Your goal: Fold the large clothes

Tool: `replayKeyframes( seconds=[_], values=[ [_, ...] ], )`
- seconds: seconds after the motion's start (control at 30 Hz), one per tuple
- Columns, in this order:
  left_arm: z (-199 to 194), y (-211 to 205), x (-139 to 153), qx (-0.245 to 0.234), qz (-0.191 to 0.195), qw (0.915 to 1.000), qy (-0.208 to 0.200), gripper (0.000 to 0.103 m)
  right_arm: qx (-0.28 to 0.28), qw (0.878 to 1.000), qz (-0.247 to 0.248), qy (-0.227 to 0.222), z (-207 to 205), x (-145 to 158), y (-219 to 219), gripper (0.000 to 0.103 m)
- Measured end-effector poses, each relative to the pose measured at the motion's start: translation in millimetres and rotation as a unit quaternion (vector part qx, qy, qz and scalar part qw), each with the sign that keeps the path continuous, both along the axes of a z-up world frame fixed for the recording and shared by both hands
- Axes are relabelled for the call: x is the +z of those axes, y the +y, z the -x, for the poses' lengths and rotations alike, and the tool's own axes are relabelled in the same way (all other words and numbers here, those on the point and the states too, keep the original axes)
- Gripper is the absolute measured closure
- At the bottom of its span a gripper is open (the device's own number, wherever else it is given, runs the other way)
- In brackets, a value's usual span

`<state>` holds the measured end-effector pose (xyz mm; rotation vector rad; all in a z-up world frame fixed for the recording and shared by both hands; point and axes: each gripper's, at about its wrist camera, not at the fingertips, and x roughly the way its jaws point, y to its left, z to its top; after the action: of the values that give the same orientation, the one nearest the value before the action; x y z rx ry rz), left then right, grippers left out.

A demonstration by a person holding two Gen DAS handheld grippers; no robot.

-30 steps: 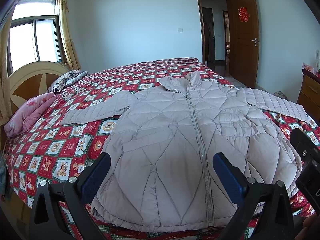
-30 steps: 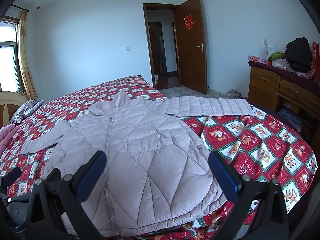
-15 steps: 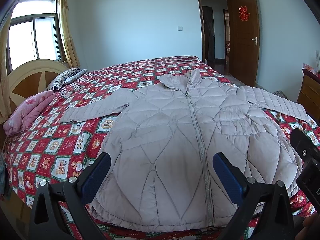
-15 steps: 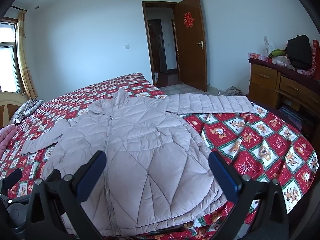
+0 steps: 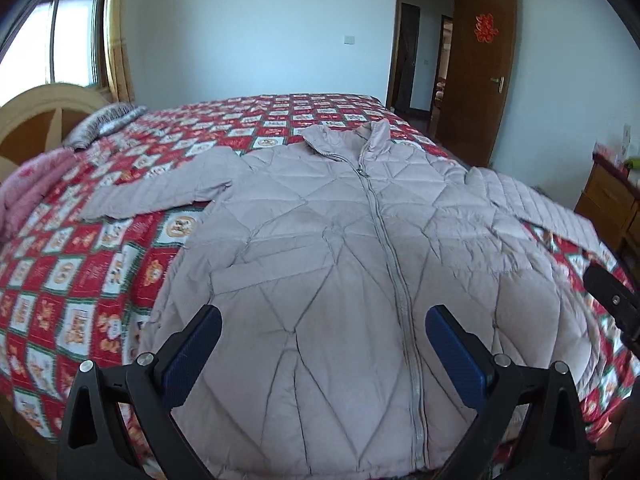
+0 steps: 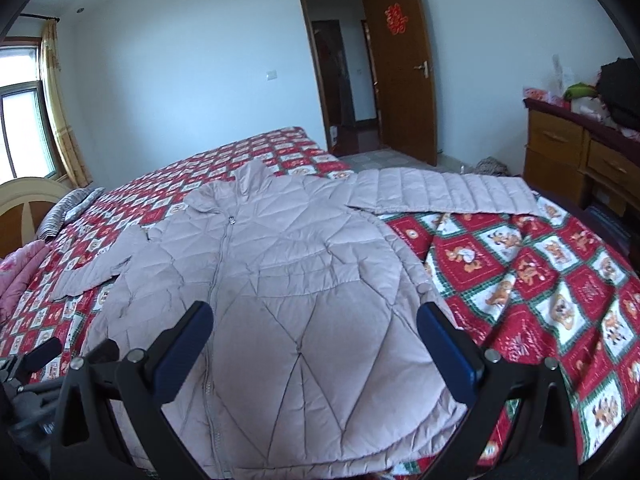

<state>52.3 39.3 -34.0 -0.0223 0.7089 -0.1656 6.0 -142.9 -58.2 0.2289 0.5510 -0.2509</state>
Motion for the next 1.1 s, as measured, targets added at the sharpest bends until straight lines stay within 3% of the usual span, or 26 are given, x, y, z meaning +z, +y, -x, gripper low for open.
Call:
replayKeyframes(
  seconds=[0.13,0.23,0.27,0.33,0.4,0.47,0.63,0.77,0.93,1.03,1.1],
  values=[
    [-55,28,-10,0.027,0.037,0.9988,0.018,0.001,-0.004,0.999,-0.023,0.023,-22,2,-51,0.0],
    [-102,45,-15,0.034,0.048,0.9976,0.034,0.001,-0.046,0.998,-0.018,0.031,-36,6,-109,0.008],
    [-117,48,-15,0.039,0.045,0.9978,0.03,0.001,-0.056,0.998,-0.02,0.033,-39,7,-121,0.015],
    [-144,53,-16,0.047,0.018,0.9986,0.017,0.001,-0.102,0.993,-0.053,0.03,-49,8,-180,0.028],
    [-175,52,-18,0.05,-0.022,0.9984,0.012,0.001,-0.147,0.985,-0.082,0.017,-53,7,-223,0.029],
    [-198,56,-23,0.059,-0.048,0.9971,0.005,0.001,-0.214,0.968,-0.131,0.001,-57,-2,-283,0.029],
    [-243,60,-49,0.067,-0.101,0.9926,-0.002,0.001,-0.309,0.944,-0.116,0.027,-82,-19,-359,0.032],
    [-257,61,-77,0.075,-0.109,0.9911,0.012,0.001,-0.347,0.932,-0.085,0.066,-107,-37,-385,0.039],
    [-267,74,-93,0.075,-0.068,0.9934,0.055,0.001,-0.358,0.924,-0.091,0.104,-116,-62,-404,0.044],
    [-270,78,-98,0.075,-0.043,0.9937,0.071,0.001,-0.363,0.922,-0.068,0.115,-115,-63,-402,0.047],
    [-272,79,-102,0.075,-0.032,0.9934,0.081,0.001,-0.361,0.922,-0.054,0.128,-116,-61,-401,0.073]
  ],
)
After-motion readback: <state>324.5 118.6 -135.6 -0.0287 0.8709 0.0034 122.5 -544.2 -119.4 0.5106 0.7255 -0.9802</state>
